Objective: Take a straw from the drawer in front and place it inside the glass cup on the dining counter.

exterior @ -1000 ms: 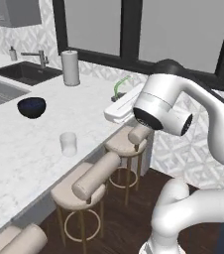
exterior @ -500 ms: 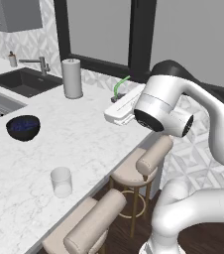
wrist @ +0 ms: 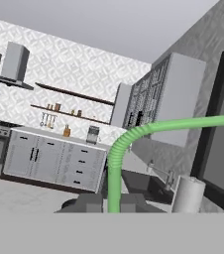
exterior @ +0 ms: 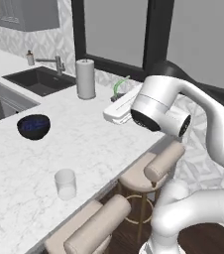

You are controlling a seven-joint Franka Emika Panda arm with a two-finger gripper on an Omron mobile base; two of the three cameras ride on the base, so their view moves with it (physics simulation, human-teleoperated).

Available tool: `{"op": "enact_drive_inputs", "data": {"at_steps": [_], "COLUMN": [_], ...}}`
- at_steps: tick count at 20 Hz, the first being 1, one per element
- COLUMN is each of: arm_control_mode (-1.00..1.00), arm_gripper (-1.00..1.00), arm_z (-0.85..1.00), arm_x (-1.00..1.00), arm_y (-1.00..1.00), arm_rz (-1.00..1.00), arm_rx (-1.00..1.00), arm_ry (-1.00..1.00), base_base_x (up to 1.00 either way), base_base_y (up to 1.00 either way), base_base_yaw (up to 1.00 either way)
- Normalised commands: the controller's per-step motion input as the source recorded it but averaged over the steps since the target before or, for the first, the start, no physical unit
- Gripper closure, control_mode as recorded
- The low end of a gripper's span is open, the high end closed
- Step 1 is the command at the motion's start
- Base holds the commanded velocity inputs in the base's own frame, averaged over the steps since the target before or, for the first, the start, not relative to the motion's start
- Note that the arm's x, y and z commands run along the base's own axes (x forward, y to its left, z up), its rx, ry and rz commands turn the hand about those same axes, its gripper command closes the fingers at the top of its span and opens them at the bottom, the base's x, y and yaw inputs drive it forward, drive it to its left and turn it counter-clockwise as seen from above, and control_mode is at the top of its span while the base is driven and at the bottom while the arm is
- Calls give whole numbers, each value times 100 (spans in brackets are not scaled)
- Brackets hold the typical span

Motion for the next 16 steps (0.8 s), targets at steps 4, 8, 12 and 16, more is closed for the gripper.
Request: {"op": "enact_drive_inputs", "data": {"at_steps": [4,8,12,16], "arm_control_mode": [100,100,100,-100], "arm_gripper": [100,100,100,100], "arm_z": [0,0,0,-2], "arm_x": [0,0,0,40], "arm_y": [0,0,0,-2], "arm_rz": [0,0,0,16], "arm_rx": [0,0,0,0], "arm_ry": [0,0,0,5], "base_base_x": [46,27,23,8], "base_base_y": [0,0,4,2], "base_base_yaw": [81,80,50,8]}}
